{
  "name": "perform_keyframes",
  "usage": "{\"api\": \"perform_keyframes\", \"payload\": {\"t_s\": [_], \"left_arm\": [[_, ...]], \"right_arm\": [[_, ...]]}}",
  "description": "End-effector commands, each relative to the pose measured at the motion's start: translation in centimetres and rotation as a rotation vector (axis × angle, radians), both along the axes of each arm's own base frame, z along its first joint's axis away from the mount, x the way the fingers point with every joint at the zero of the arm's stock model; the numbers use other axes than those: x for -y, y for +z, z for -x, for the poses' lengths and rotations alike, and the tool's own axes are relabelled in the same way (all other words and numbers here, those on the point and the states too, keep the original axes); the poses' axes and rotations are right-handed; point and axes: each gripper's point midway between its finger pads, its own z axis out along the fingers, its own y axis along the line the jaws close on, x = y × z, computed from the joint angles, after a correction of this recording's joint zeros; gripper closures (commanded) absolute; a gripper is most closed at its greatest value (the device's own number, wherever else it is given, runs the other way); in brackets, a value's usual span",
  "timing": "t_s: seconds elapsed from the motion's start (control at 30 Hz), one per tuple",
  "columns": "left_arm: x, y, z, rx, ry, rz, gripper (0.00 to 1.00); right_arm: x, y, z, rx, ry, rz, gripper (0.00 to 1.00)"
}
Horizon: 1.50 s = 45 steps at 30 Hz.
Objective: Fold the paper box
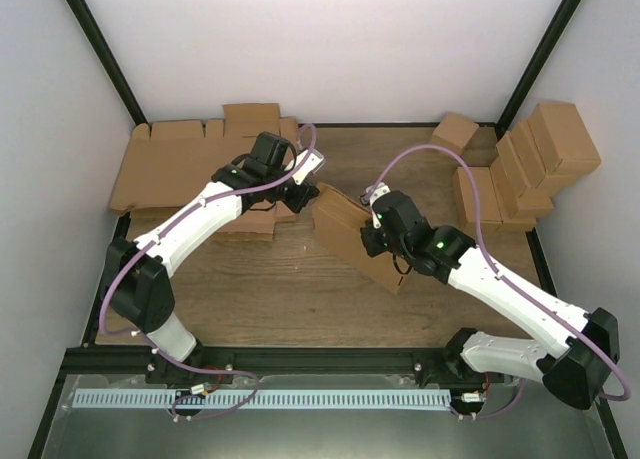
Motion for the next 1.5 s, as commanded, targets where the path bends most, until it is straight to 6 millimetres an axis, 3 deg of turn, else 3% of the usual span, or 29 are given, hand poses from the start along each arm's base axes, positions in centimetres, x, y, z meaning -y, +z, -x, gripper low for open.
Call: {"api": "perform_keyframes", "payload": {"t_s": [0.0,0.47,1.47], "left_arm": [[-0.1,0.7,0.7,-0.003,-0.003,0.004,0.95],[-0.6,0.8,1.1,-0.119,0.057,-0.028,0.95],[0.2,4.0,0.4,-0.226,0.099,-0.032,0.96]], "right_arm": [[0.3,-0.5,-0.5,0.016,-0.046,0.01,0.99],[0.1,-3.4,0.2,-0.031,-0.045,0.073,0.99],[-0.2,-5.0,0.5,-0.045,-0.036,0.117,0.99]]}}
